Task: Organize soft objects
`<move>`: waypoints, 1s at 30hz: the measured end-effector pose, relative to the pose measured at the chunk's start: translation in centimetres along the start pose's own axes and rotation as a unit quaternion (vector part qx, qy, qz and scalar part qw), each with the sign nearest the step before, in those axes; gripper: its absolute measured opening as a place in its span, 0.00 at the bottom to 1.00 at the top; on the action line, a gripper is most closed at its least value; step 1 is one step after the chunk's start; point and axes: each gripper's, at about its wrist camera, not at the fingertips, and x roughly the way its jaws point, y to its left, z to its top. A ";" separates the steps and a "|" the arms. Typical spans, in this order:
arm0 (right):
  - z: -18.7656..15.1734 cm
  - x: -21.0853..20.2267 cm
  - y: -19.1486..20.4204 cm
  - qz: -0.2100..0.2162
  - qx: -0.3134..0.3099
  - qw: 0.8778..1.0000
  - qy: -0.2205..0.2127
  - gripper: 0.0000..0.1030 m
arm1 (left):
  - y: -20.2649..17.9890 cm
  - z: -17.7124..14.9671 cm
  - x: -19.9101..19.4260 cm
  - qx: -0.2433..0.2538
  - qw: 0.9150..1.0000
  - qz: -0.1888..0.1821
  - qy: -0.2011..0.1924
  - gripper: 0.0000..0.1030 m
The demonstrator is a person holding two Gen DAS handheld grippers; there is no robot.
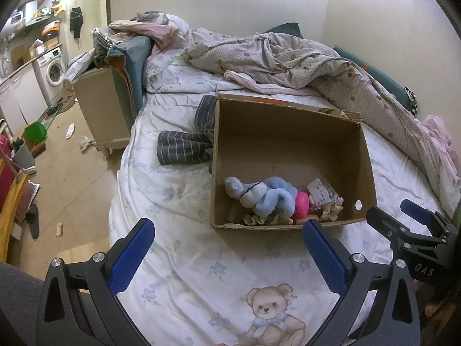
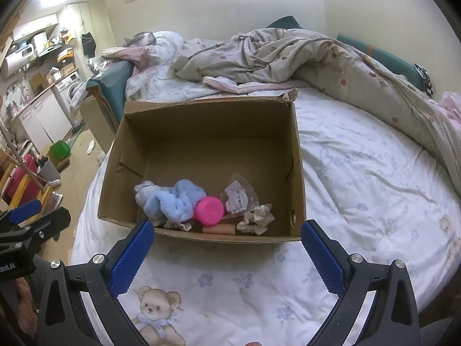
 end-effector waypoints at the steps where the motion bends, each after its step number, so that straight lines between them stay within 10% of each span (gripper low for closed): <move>1: 0.0 -0.1 0.0 0.000 0.001 1.000 0.000 1.00 | 0.0 0.0 0.0 0.000 1.000 0.000 -0.001 0.99; 30: 0.2 -0.6 0.3 0.002 -0.001 1.000 -0.003 1.00 | 0.5 -0.2 0.3 0.000 1.000 0.003 0.006 0.99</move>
